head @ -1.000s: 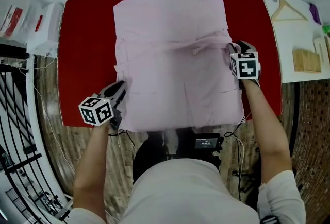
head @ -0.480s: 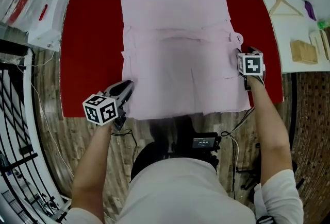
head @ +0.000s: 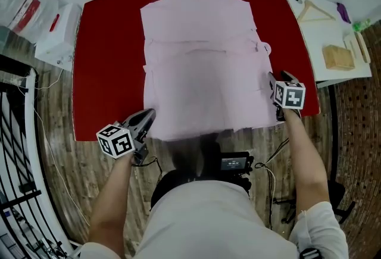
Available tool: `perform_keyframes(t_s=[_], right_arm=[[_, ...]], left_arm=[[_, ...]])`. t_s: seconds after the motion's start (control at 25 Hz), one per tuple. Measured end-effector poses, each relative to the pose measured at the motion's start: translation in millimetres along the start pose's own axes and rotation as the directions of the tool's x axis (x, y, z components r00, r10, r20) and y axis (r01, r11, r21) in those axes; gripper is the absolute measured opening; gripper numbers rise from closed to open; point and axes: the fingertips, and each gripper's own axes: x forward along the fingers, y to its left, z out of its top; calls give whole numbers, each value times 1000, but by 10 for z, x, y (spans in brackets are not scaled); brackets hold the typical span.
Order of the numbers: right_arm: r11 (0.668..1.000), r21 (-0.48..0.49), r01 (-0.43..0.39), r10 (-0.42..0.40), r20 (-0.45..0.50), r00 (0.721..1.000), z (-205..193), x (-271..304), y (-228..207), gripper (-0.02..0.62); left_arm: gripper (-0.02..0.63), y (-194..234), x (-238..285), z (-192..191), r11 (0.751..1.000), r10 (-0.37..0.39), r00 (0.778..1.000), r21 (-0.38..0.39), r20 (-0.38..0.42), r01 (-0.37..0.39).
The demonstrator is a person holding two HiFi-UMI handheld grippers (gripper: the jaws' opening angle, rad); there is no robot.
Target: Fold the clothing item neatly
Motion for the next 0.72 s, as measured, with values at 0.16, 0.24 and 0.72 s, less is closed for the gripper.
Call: perform_keyframes(t_s=[0.16, 0.24, 0.72], right_arm=[[997, 65, -41, 37, 61, 997, -65, -316, 173, 210], [996, 75, -52, 47, 75, 996, -115, -422, 248, 207], [999, -7, -35, 36, 51, 998, -619, -939, 713, 29]], left_arm=[[6, -85, -76, -48, 998, -1, 1000, 66, 18, 0], [6, -117, -93, -65, 995, 6, 1000, 96, 25, -8], [5, -460, -236, -444, 986, -90, 995, 139, -39, 94]])
